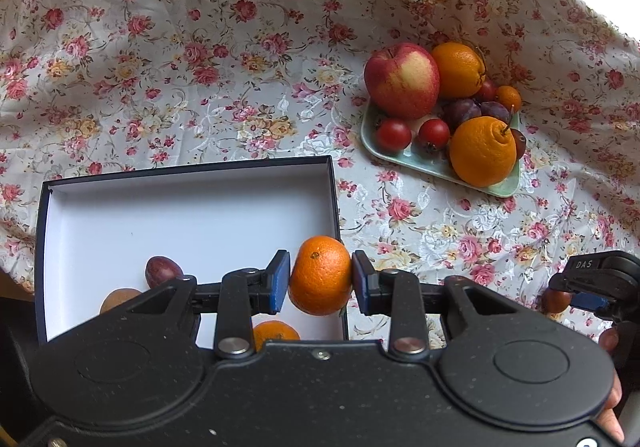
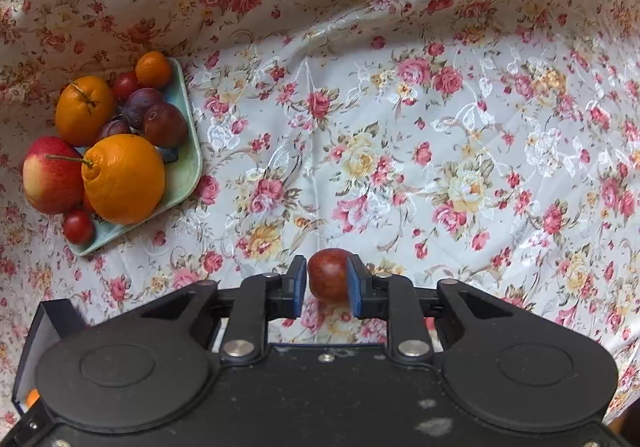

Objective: Organize fruits
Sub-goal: 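Carry the tangerine in the left tool and the plum in the right tool over the white box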

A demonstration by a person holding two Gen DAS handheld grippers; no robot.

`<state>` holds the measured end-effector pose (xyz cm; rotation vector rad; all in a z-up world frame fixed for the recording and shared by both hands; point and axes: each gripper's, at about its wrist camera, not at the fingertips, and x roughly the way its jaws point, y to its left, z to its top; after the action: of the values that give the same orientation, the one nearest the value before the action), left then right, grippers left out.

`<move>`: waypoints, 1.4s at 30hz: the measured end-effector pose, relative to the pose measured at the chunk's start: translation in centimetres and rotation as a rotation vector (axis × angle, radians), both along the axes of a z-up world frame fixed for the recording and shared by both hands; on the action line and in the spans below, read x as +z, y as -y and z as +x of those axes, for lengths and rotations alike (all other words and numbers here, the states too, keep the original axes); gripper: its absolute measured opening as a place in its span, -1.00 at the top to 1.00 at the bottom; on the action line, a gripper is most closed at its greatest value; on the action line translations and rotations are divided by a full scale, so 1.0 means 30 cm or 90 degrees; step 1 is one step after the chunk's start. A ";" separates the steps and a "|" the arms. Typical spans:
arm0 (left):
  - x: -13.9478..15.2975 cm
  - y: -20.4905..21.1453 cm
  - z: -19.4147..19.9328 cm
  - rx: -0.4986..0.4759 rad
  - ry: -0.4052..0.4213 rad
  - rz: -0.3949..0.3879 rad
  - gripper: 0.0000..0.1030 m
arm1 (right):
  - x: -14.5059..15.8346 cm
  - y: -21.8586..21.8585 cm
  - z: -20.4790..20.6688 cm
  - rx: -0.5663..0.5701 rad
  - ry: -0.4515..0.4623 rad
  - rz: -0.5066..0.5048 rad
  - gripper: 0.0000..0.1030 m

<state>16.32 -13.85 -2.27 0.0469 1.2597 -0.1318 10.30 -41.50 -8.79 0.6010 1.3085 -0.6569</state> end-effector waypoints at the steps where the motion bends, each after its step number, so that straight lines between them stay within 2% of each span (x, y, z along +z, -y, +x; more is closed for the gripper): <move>1: -0.001 0.000 0.000 -0.001 -0.001 -0.001 0.19 | -0.008 -0.004 0.006 0.005 -0.010 -0.011 0.34; 4: 0.001 0.004 -0.002 -0.005 -0.002 -0.002 0.19 | -0.039 -0.012 0.020 0.012 -0.039 -0.039 0.30; 8: 0.011 0.005 -0.008 -0.008 -0.002 -0.005 0.19 | -0.101 0.003 0.015 0.010 -0.071 -0.012 0.32; 12: 0.022 0.002 -0.017 -0.011 0.003 0.002 0.19 | -0.086 -0.001 0.008 0.026 -0.058 -0.012 0.36; 19: 0.027 -0.030 -0.047 -0.009 0.004 0.007 0.19 | 0.019 -0.071 -0.010 0.055 -0.009 0.008 0.37; 29: 0.019 -0.159 -0.084 0.016 0.004 0.012 0.19 | 0.191 -0.329 -0.009 0.142 0.079 0.053 0.37; 42: 0.026 -0.421 -0.050 0.093 0.023 0.032 0.19 | 0.265 -0.698 -0.019 0.261 0.114 0.089 0.36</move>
<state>14.82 -1.21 -1.47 0.0002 1.2260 0.0259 9.74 -20.56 -0.85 0.4718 1.2659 -0.1715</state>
